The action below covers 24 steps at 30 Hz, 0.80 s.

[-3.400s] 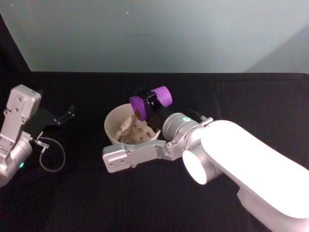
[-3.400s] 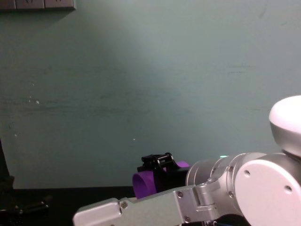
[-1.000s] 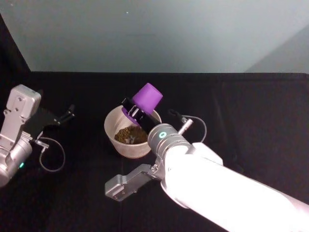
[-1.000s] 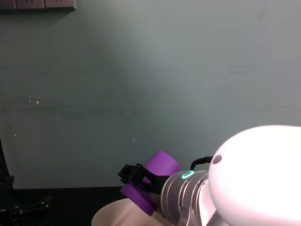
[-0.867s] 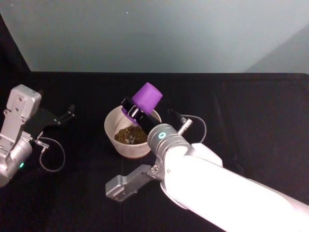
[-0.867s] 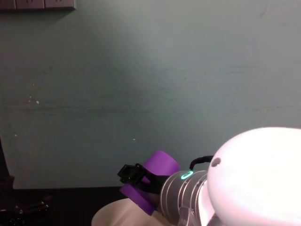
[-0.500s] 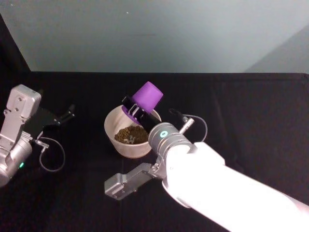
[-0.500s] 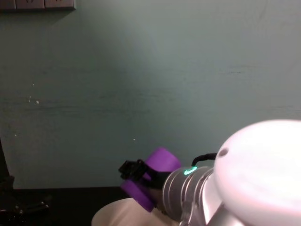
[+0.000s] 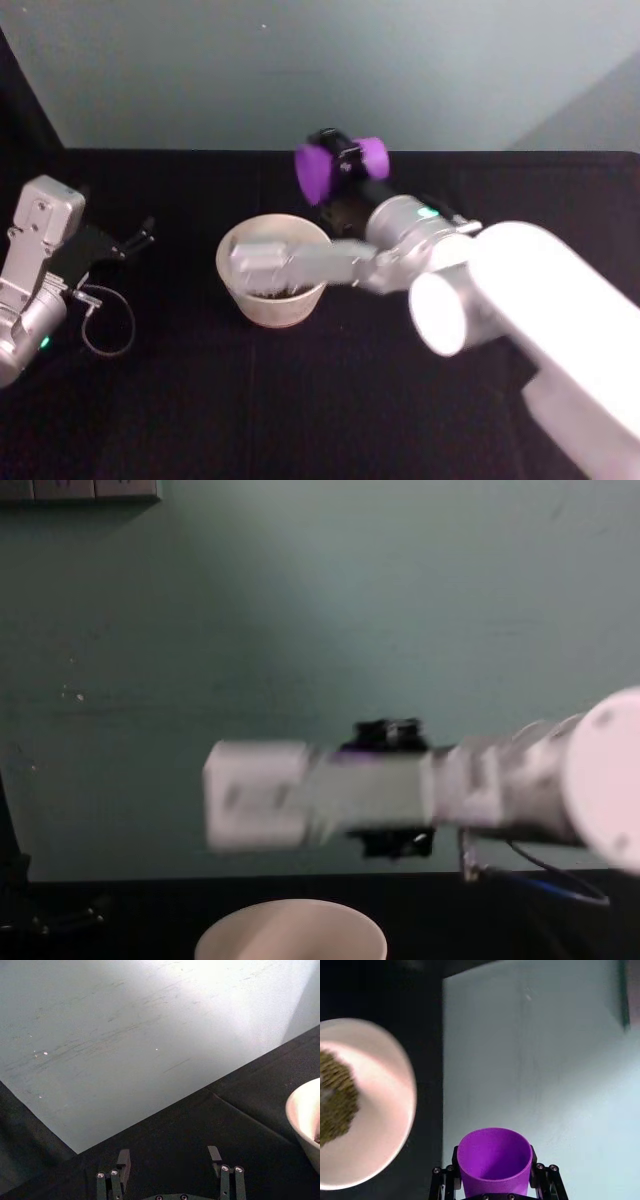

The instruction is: Pick up the cup and pour the mung beans from the cup into the bowl.

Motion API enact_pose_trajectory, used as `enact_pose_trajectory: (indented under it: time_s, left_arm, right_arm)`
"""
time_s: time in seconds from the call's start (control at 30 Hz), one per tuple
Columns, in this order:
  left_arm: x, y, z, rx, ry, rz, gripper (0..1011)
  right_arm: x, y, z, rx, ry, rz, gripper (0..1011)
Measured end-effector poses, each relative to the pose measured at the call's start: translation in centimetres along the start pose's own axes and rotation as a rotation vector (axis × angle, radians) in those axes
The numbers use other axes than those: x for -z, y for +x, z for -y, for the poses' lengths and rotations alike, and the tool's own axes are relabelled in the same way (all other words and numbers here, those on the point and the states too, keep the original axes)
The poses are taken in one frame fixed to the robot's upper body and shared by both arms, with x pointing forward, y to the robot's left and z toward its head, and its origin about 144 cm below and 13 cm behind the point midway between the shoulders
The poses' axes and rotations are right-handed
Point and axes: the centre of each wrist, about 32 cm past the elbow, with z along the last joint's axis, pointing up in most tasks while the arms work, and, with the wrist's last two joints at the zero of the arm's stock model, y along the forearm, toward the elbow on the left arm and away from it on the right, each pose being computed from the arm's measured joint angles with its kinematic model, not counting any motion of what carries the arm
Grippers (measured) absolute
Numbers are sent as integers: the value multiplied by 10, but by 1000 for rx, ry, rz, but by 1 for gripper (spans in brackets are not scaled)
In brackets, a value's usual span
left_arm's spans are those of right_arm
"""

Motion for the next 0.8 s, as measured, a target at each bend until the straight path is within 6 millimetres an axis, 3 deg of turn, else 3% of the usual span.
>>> enact_pose_trajectory:
  time_s: [0.2,0.47,0.8]
  left_arm:
    - [0,0,0,0,0,0,1000]
    - [0,0,0,0,0,0,1000]
    - [0,0,0,0,0,0,1000]
  right_arm:
    - [35,5,5,23,29,-338,734]
    - [74,-7,5,52,102,-690,734]
    - [119,-61,-7,92,196,-1202,734]
